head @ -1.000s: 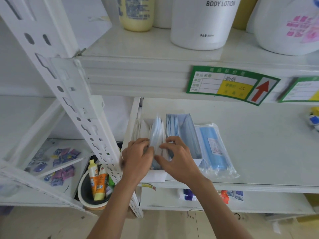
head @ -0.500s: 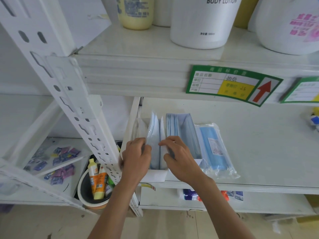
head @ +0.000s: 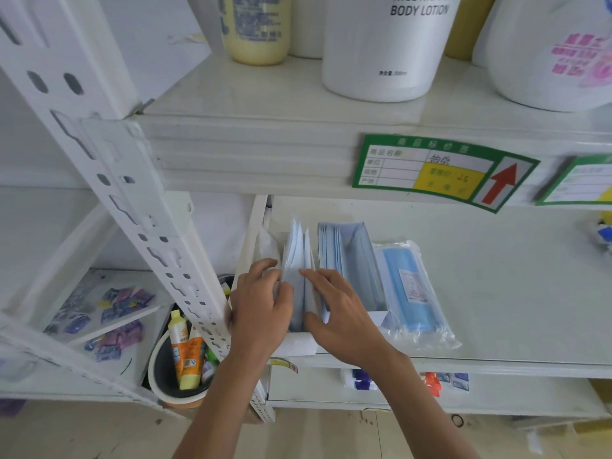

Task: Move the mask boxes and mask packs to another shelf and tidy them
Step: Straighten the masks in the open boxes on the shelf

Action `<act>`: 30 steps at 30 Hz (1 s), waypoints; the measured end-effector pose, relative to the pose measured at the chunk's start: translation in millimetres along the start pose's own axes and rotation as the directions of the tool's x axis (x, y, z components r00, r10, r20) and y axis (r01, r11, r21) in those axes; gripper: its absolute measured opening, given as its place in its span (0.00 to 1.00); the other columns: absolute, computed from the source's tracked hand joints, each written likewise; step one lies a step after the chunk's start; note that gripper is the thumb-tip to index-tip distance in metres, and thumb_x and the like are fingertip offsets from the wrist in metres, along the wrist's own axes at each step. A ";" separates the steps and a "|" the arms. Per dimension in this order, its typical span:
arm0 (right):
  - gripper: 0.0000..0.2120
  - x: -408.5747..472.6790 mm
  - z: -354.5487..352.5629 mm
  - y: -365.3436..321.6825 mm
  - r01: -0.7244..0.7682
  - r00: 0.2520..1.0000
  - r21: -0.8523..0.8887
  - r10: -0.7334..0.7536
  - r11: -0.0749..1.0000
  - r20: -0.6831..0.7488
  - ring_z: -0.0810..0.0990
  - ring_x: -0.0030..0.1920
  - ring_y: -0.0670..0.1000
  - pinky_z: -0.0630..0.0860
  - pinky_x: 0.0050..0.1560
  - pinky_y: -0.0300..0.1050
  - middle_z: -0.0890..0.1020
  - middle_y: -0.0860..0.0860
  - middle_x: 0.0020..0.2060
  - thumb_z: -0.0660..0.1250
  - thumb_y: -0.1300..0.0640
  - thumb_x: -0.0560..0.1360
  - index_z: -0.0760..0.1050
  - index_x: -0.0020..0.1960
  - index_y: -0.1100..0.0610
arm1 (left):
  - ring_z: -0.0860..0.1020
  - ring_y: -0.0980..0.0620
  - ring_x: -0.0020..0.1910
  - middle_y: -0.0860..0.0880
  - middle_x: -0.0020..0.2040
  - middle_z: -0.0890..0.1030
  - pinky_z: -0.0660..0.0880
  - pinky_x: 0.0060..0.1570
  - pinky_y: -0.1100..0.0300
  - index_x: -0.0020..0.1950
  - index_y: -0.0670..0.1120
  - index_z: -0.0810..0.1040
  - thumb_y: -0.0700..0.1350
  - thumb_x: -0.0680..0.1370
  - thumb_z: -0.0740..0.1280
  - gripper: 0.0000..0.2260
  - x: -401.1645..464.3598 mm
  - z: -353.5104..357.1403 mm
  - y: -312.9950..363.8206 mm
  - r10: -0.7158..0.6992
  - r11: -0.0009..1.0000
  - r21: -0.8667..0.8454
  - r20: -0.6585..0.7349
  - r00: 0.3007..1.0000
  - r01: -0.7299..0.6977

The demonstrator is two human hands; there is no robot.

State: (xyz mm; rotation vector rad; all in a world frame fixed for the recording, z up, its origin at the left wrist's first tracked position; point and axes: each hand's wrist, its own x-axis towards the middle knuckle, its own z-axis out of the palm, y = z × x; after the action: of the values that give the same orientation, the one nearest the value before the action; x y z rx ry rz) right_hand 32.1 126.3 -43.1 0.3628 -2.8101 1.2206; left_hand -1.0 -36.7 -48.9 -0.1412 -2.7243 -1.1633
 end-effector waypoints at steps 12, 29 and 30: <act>0.25 2.3 -5.2 -2.0 0.073 0.981 0.068 -0.059 0.995 -0.186 0.66 0.65 0.34 0.63 0.61 0.23 0.62 0.45 0.71 0.64 0.62 0.78 0.65 0.73 0.50 | 0.78 0.54 0.53 0.54 0.53 0.81 0.76 0.54 0.50 0.45 0.47 0.81 0.44 0.77 0.61 0.09 4.5 -23.8 35.5 0.031 0.996 -0.084 -0.084 0.996 -0.038; 0.22 -19.1 -37.7 48.8 -0.253 0.940 -0.322 0.154 0.912 -0.305 0.65 0.73 0.58 0.52 0.76 0.66 0.71 0.51 0.71 0.56 0.58 0.72 0.79 0.62 0.51 | 0.74 0.50 0.38 0.44 0.37 0.76 0.69 0.41 0.53 0.39 0.37 0.73 0.42 0.71 0.64 0.08 24.8 15.2 81.2 -0.300 0.624 -0.703 0.189 0.935 0.342; 0.24 -20.1 -41.8 50.6 -0.243 0.942 -0.325 0.143 0.914 -0.304 0.67 0.70 0.59 0.57 0.73 0.66 0.72 0.51 0.70 0.56 0.58 0.69 0.79 0.62 0.51 | 0.70 0.52 0.34 0.47 0.33 0.72 0.66 0.37 0.56 0.37 0.39 0.70 0.41 0.72 0.63 0.07 21.7 23.1 84.3 -0.291 0.698 -0.632 0.181 0.939 0.338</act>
State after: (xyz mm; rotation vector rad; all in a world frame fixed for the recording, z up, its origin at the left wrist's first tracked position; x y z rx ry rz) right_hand 38.0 193.9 -53.5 -0.1064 -2.7850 0.6848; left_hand -12.0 38.6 -0.7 0.2201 -2.3020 -2.2235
